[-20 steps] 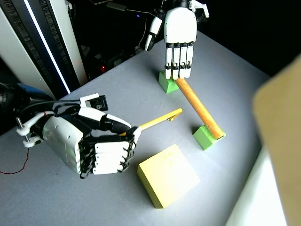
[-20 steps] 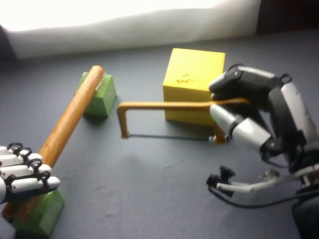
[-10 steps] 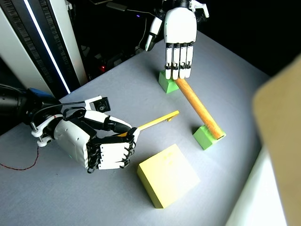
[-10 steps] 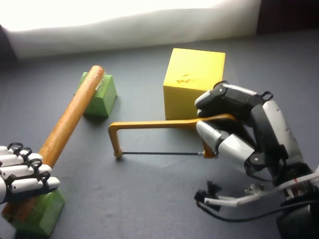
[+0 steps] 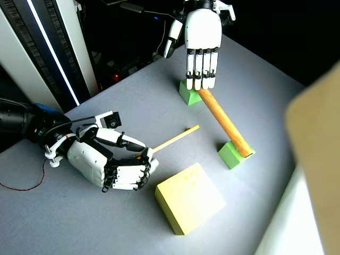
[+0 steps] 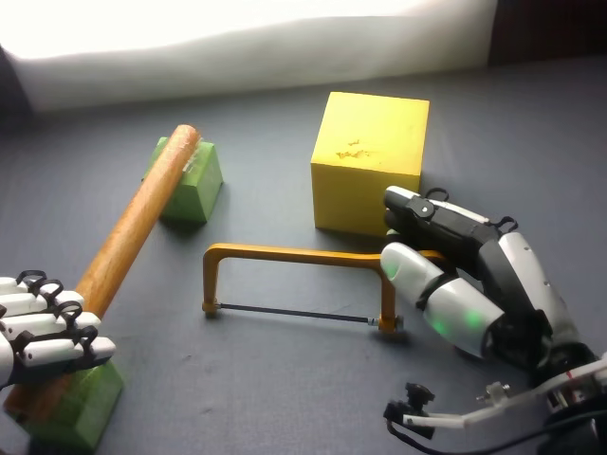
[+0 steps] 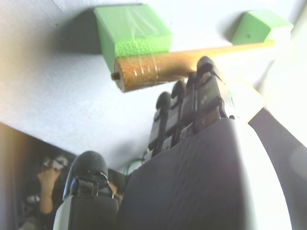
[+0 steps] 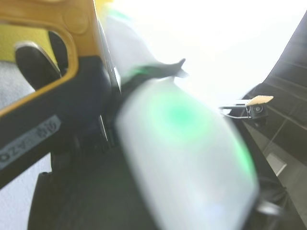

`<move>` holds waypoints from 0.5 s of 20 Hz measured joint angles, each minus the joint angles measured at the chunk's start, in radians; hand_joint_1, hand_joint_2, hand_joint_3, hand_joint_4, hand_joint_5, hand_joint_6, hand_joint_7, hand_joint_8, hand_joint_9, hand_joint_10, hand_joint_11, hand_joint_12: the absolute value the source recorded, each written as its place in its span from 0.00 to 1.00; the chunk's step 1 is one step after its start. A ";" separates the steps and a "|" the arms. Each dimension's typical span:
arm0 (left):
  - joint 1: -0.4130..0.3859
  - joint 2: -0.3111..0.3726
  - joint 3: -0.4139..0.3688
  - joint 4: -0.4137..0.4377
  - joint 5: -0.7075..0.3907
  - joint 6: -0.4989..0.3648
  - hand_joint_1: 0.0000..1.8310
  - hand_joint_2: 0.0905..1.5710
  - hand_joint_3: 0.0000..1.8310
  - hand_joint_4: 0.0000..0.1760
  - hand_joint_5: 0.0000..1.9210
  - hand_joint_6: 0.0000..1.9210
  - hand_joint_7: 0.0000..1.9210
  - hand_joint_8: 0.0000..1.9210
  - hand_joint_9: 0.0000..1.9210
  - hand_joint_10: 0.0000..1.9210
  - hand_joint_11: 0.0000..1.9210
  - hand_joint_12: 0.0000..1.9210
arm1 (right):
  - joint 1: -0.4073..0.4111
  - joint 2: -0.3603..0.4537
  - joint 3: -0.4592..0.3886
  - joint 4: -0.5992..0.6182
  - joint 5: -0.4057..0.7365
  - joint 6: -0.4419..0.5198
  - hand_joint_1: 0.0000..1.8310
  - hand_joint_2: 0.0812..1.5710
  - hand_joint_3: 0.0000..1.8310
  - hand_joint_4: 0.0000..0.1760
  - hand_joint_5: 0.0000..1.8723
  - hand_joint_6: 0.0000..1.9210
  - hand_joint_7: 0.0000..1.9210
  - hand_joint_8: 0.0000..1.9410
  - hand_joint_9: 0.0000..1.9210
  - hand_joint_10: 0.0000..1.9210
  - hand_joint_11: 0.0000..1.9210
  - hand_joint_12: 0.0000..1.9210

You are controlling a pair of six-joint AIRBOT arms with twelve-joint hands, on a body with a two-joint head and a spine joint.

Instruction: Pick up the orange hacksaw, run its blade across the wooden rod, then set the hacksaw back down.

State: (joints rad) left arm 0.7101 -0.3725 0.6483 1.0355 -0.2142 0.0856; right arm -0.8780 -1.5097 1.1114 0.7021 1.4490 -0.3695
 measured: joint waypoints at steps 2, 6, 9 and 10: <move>-0.006 -0.005 0.000 0.001 0.001 0.000 0.00 0.76 0.00 0.00 0.03 0.00 0.01 0.00 0.01 0.00 0.01 0.04 | -0.006 0.002 0.000 0.005 0.001 0.000 0.30 0.69 0.00 0.00 0.29 0.00 0.31 0.00 0.31 0.01 0.10 0.63; -0.013 -0.009 -0.001 0.000 0.002 0.004 0.00 0.76 0.00 0.00 0.04 0.00 0.02 0.00 0.02 0.00 0.00 0.10 | -0.006 0.021 0.000 -0.047 0.011 -0.013 0.16 0.61 0.00 0.12 0.02 0.00 0.02 0.00 0.03 0.00 0.00 0.28; -0.037 -0.023 -0.001 0.001 0.006 0.011 0.00 0.76 0.00 0.00 0.03 0.00 0.02 0.00 0.01 0.00 0.00 0.10 | 0.008 0.040 -0.003 -0.140 0.007 -0.052 0.14 0.57 0.00 0.37 0.00 0.00 0.00 0.00 0.00 0.00 0.00 0.15; -0.051 -0.025 0.000 0.003 0.006 0.011 0.00 0.76 0.00 0.00 0.03 0.00 0.02 0.00 0.02 0.00 0.00 0.12 | 0.029 0.056 -0.003 -0.181 0.008 -0.056 0.12 0.56 0.00 0.43 0.00 0.00 0.00 0.00 0.00 0.00 0.00 0.08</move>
State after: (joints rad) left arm 0.6594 -0.3973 0.6483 1.0382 -0.2081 0.0967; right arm -0.8486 -1.4532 1.1088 0.5213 1.4570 -0.4259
